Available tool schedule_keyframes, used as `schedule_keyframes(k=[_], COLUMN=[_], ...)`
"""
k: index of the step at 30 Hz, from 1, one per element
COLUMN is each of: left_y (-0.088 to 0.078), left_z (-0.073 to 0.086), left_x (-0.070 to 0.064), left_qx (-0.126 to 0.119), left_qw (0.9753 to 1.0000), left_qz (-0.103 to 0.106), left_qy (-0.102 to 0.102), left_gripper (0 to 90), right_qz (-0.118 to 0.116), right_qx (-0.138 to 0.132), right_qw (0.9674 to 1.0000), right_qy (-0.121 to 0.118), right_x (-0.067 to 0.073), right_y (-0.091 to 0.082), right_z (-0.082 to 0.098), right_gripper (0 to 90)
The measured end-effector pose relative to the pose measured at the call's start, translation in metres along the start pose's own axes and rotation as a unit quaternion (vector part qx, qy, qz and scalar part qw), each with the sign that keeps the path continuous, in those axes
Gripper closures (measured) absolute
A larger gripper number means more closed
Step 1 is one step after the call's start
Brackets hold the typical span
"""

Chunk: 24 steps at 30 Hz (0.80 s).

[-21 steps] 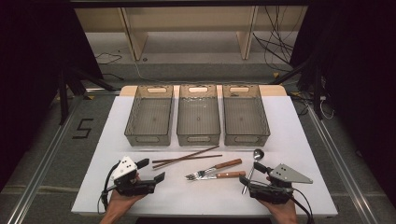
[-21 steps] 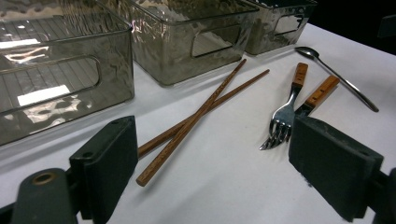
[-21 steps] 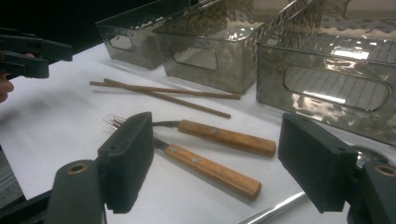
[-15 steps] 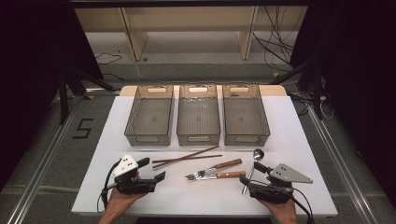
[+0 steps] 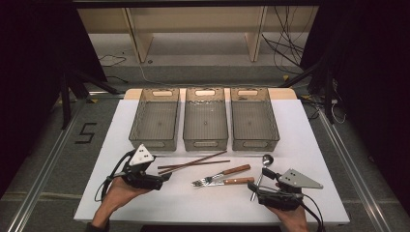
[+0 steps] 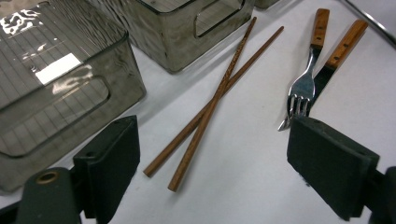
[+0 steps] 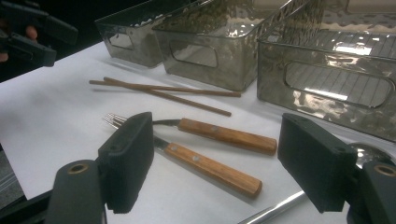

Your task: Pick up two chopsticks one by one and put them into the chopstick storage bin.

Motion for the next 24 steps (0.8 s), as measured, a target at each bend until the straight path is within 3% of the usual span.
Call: schedule_keyframes(k=[4,7,10,16,20,24], left_y=[0.009,0.019,0.028,0.045,0.052,0.058], left_z=[-0.007,-0.008,-0.009,-0.009,-0.006,-0.003], left_x=[0.003,0.004,0.000,-0.002,-0.004,-0.002], left_qx=[0.039,0.080,0.105,0.133,0.154,0.168], left_qw=[0.9991,0.9962,0.9930,0.9876,0.9818,0.9787], left_qz=[0.003,0.008,0.016,0.034,0.039,0.040], left_qy=[0.016,0.035,0.051,0.075,0.104,0.111], left_gripper=[17.3,20.1,22.2,33.7,39.1,47.4], right_qz=[-0.001,-0.002,-0.003,-0.006,-0.006,-0.009], right_qx=[0.001,0.005,0.005,0.008,0.009,0.008], right_qw=[1.0000,1.0000,1.0000,0.9999,0.9999,0.9999], right_qy=[-0.001,-0.001,0.000,0.003,0.001,0.006], right_x=[0.001,0.000,0.000,0.001,0.000,0.001], right_y=[0.000,0.000,0.000,0.001,0.002,0.001], right_z=[0.000,0.001,0.001,0.002,0.002,0.002], right_gripper=[27.8,27.9,27.9,28.1,28.3,28.7])
Point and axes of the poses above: each handheld gripper's, and its own axes: y roughly forward along the jaws, z roughly out of its underside, x roughly to its left, the point moved 8 cm from there along y, roughly forward along the jaws, and after that the axes turned 4 degrees about -z, right-handed, at the moved point
